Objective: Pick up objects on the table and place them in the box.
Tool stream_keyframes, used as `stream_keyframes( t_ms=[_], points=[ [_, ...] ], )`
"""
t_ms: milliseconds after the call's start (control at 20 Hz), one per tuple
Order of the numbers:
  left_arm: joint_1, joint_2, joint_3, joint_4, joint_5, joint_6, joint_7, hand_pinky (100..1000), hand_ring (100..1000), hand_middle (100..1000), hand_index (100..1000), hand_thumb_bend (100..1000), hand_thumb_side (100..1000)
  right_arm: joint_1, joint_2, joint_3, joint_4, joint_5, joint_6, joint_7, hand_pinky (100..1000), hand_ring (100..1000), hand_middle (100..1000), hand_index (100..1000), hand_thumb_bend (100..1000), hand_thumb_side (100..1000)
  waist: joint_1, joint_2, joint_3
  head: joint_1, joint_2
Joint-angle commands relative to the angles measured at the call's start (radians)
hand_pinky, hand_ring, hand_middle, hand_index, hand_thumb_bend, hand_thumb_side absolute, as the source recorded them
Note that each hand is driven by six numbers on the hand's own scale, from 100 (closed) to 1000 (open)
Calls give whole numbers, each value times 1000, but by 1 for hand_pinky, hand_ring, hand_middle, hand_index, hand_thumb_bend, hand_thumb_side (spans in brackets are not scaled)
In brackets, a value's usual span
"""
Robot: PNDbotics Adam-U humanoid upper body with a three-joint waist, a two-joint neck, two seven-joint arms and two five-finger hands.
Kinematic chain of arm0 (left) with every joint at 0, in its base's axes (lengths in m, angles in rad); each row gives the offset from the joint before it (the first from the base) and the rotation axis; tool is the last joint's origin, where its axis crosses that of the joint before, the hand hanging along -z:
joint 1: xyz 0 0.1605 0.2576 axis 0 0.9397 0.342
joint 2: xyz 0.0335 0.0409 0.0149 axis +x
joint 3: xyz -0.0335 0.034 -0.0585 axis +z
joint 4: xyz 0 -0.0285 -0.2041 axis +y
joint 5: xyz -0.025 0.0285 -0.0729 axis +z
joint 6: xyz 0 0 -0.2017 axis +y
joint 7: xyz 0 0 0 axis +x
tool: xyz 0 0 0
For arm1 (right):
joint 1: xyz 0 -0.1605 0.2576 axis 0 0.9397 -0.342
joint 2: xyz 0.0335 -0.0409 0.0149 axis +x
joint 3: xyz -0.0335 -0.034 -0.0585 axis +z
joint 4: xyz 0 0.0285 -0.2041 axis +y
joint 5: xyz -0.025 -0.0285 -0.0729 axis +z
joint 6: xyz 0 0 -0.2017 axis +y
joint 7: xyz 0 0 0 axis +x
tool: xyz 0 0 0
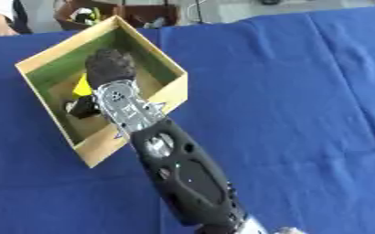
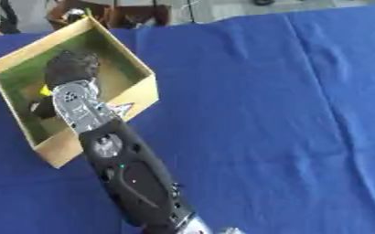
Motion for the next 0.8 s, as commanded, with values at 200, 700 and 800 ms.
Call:
stream_keyframes(
  t_ms=[200, 700, 800],
  points=[
    [-5, 6, -4, -18, 1, 1, -4, 686, 858, 766, 823, 100, 989, -34, 10, -1, -68, 37, 23, 14, 828, 912, 845, 913, 668, 770, 7, -26, 0, -1, -1],
    [-2, 6, 0, -18, -2, 2, 0, 687, 860, 767, 823, 100, 988, -98, -75, 19, -255, -66, -1, -51, 808, 862, 809, 873, 607, 830, 14, -33, -12, 22, 18],
    [-1, 6, 1, -18, -3, 2, 2, 687, 860, 767, 823, 100, 987, -108, -100, 23, -296, -93, -8, -60, 806, 857, 806, 868, 599, 833, 17, -35, -15, 29, 23]
  ],
)
